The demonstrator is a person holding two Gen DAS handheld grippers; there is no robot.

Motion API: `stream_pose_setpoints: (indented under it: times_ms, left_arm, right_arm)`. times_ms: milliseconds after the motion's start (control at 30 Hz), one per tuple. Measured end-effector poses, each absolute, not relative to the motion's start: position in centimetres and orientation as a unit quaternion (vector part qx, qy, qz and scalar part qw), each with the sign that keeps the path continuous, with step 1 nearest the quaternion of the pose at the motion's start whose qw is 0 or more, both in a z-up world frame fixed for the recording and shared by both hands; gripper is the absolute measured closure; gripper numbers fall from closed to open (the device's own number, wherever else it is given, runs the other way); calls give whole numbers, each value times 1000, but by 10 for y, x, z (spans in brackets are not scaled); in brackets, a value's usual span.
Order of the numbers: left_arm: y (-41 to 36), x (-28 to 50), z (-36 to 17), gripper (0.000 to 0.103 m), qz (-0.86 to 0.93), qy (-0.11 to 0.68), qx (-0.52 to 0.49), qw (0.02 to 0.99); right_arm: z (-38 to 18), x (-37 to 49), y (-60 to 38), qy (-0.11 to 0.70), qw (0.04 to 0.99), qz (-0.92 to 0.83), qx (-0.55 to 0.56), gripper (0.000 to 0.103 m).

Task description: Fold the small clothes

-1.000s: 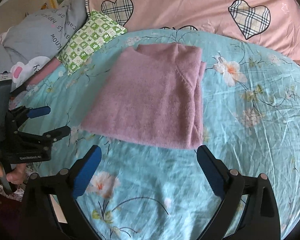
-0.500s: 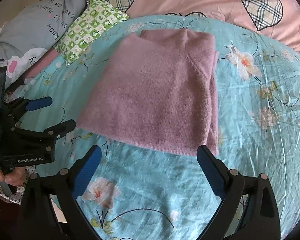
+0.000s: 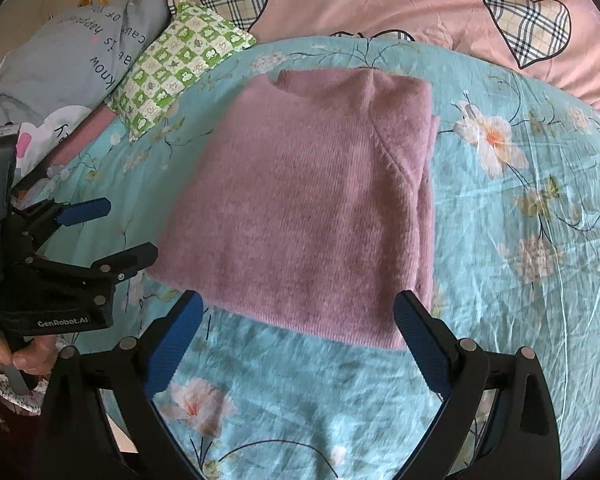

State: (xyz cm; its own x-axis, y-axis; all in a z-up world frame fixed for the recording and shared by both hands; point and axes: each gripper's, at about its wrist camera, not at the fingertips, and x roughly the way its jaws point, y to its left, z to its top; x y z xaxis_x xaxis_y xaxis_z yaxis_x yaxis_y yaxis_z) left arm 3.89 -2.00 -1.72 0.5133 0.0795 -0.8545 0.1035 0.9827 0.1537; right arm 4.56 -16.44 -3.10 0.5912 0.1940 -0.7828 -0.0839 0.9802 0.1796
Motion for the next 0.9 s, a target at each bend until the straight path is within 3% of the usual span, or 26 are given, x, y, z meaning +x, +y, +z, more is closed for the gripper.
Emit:
stream_pose_setpoints:
  times_ms: [900]
  left_arm:
    - [-24, 64, -15, 14, -1, 500, 87, 862]
  right_arm:
    - [-21, 75, -179, 440, 891, 83, 73, 7]
